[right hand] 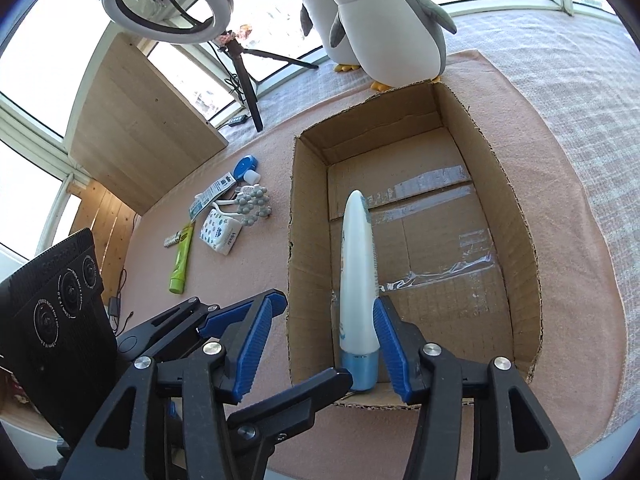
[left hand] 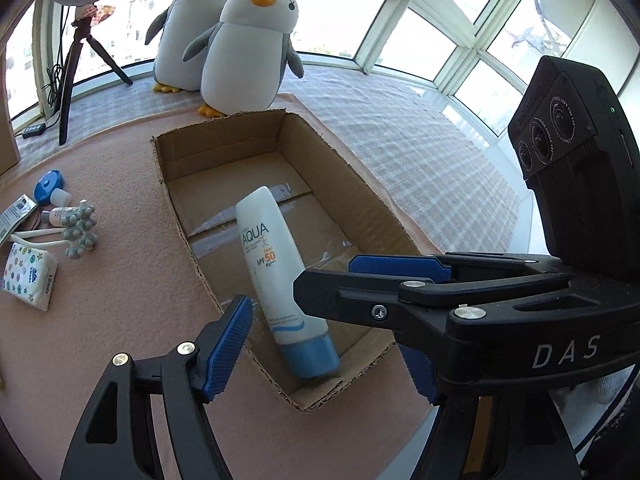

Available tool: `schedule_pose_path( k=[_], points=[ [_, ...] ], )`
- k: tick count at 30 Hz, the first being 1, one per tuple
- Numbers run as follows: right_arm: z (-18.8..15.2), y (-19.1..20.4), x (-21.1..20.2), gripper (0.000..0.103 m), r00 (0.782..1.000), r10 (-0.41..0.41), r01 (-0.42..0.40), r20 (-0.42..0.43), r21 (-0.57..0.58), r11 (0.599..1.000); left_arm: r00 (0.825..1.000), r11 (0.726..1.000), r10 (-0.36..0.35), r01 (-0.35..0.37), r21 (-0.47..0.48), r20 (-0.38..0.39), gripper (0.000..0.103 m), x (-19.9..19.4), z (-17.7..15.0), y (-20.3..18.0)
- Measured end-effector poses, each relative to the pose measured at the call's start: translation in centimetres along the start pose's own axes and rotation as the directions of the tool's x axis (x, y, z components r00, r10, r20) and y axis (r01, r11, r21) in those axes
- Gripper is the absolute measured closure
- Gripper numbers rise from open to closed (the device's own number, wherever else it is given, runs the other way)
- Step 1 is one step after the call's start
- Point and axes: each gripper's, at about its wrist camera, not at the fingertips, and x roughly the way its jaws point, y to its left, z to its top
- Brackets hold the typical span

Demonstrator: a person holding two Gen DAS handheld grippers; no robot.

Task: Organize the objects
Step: 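Lower the AQUA tube into the box and open the left tool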

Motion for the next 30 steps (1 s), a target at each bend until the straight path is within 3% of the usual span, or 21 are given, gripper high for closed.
schedule_pose_path(
  k=[20,30],
  points=[
    [-0.2,6.5,3.4,0.054,0.999,0.036,-0.038,-0.038,-0.071,0.997,0.996,0.979,0.091,-0.087,-0.182,0.017,0.029,-6.4,-5.0,10.1],
    [2.2,13.5,8.3,0.052,0.991,0.037,-0.068,-0.128,-0.246,0.967,0.987,0.94,0.154,-0.135,-0.314,0.038,0.029,-11.2,-9.0,16.9]
  ],
)
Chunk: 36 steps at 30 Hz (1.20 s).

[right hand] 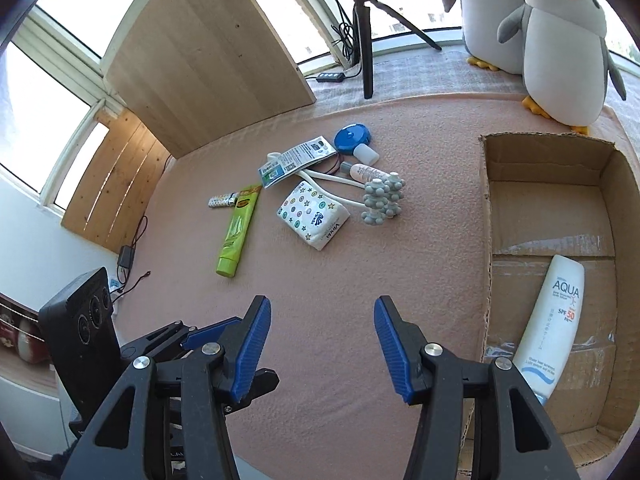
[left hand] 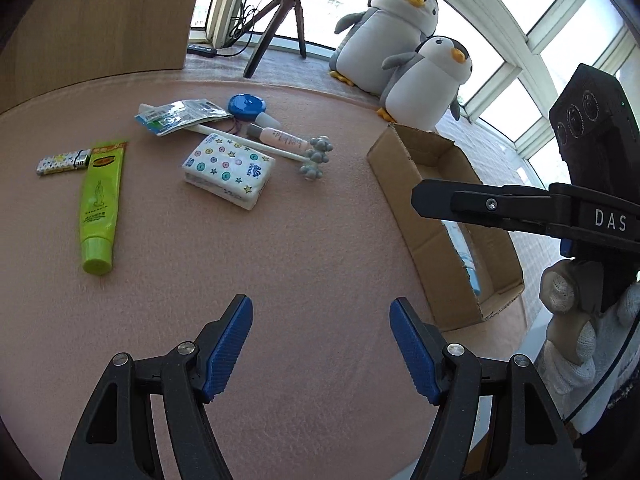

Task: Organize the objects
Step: 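Lower the AQUA tube into the box and open the left tool, then move the right tool to the grey knobbed end of the white massager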

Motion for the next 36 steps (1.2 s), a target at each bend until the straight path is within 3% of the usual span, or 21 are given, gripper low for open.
schedule_pose_path(
  k=[6,11,16,20,25,33,36],
  points=[
    [4.1,2.2,3.6,0.052,0.999,-0.018,0.015,-0.031,-0.09,0.996,1.0,0.998,0.022,-0.02,-0.067,0.02,0.029,-2.3,-0.9,4.1],
    [8.0,2.0,7.4,0.052,0.996,0.009,-0.016,-0.086,-0.075,0.997,0.999,0.992,0.028,-0.025,-0.121,0.027,0.029,-3.7,-1.7,6.9],
    [9.7,1.3,10.8,0.052,0.988,-0.048,0.038,-0.148,-0.068,0.997,0.998,0.987,0.047,-0.041,-0.153,0.035,0.029,-4.7,-2.1,8.8],
    [9.6,0.6,12.8,0.052,0.978,-0.052,0.041,-0.203,-0.057,0.998,0.998,0.983,0.058,-0.053,-0.175,0.026,0.029,-4.6,-2.1,9.8],
    [8.7,0.4,13.3,0.052,0.969,0.0,-0.008,-0.245,-0.029,1.0,0.999,0.984,0.045,-0.041,-0.173,0.018,0.029,-4.4,-1.9,9.8],
    [4.7,1.4,13.8,0.052,0.945,0.039,-0.057,-0.325,-0.046,0.997,0.999,0.989,0.046,-0.043,-0.144,0.02,0.029,-4.0,-1.5,8.7],
    [3.4,1.3,13.4,0.052,0.955,-0.021,0.005,-0.294,-0.054,0.999,0.999,0.988,0.052,-0.049,-0.145,0.018,0.029,-4.1,-1.6,8.7]
  ],
)
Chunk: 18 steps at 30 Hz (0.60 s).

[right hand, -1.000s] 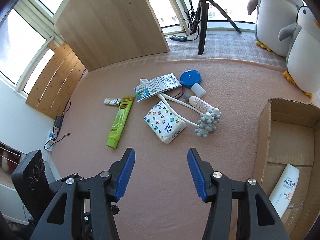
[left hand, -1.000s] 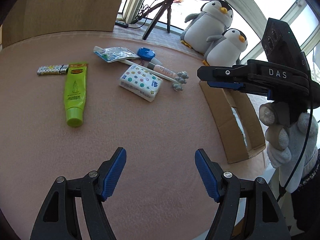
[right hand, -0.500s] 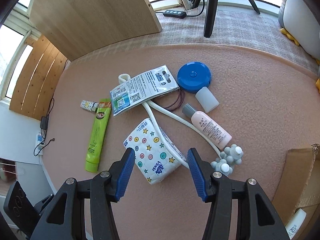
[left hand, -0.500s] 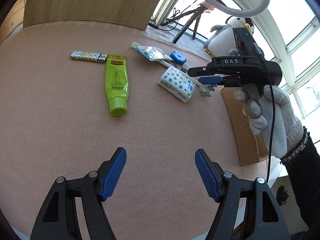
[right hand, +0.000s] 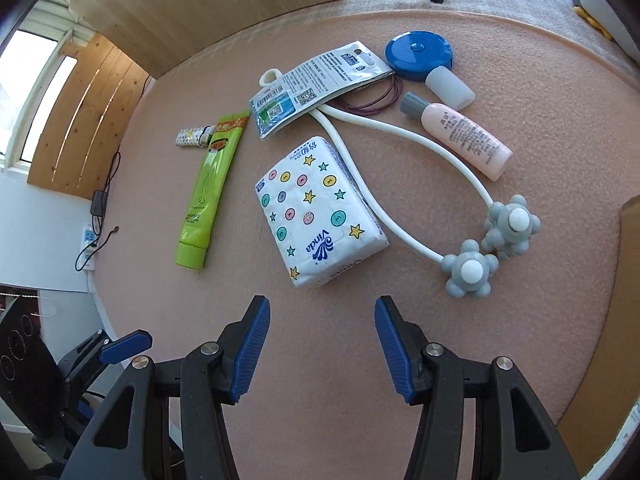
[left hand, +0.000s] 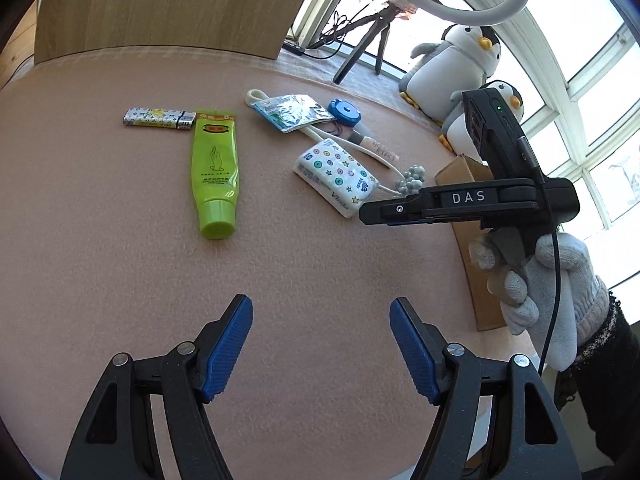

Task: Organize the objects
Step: 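Move the right tool to the grey knobbed end of the white massager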

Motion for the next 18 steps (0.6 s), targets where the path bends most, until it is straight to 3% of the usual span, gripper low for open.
schedule_pose_path(
  k=[3,7,13,18],
  points=[
    [-0.2,0.2,-1.4,0.052,0.998,0.018,-0.016,0.059,-0.03,0.999,1.0,1.0,0.005,-0.005,-0.001,-0.005,0.028,0.0,-0.2,0.3],
    [1.1,0.5,-2.9,0.052,0.991,-0.051,0.062,0.126,-0.085,0.994,1.0,1.0,0.003,-0.003,0.0,-0.016,0.029,0.1,-0.6,0.1],
    [3.6,-0.4,-1.3,0.052,0.992,-0.09,0.098,0.09,-0.088,0.991,1.0,1.0,0.006,-0.006,0.019,-0.015,0.029,-0.4,-1.3,0.0],
    [4.2,-0.5,0.1,0.052,0.999,-0.051,0.052,0.018,-0.108,0.993,1.0,1.0,0.021,-0.021,-0.009,-0.009,0.029,-1.1,-1.6,1.2]
  ],
)
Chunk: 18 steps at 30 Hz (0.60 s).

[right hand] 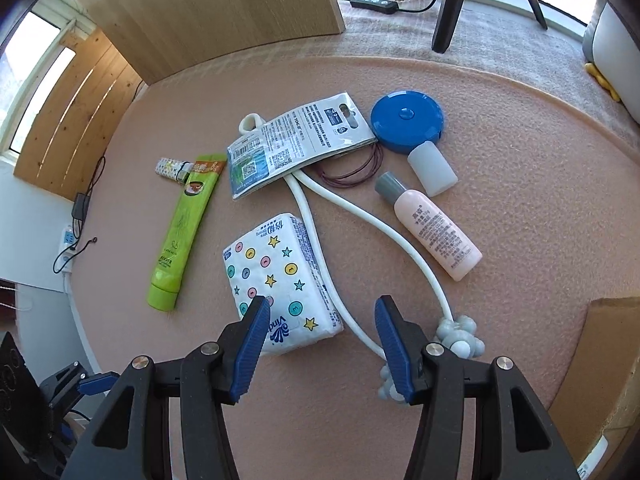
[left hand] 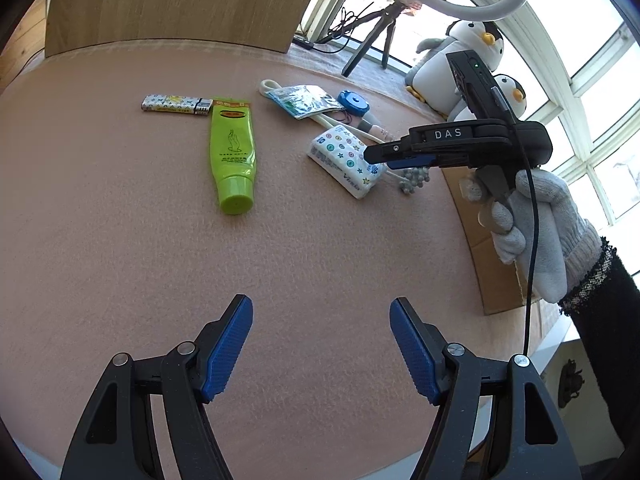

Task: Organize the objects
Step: 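Move the right tool to the grey knobbed end of the white massager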

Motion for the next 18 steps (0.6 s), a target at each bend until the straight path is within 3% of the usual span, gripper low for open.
schedule_pose_path(
  k=[5,9,13,18],
  points=[
    [-0.8,0.8,0.2,0.052,0.994,0.055,-0.059,-0.099,-0.039,0.997,1.0,1.0,-0.001,0.001,-0.013,0.005,0.029,-0.3,0.0,0.8],
    [-2.4,2.0,0.5,0.052,0.989,0.044,-0.054,-0.142,-0.069,0.996,1.0,1.0,-0.01,0.01,-0.008,0.008,0.029,-0.2,0.3,0.6],
    [-4.6,3.1,1.3,0.051,0.971,0.127,-0.134,-0.201,-0.021,0.991,1.0,1.0,-0.016,0.016,-0.008,0.01,0.029,0.1,0.6,0.5],
    [-7.1,5.3,1.5,0.051,0.985,0.074,-0.085,-0.158,-0.069,0.994,1.0,1.0,-0.019,0.019,-0.01,0.006,0.029,0.5,0.7,0.6]
  ],
)
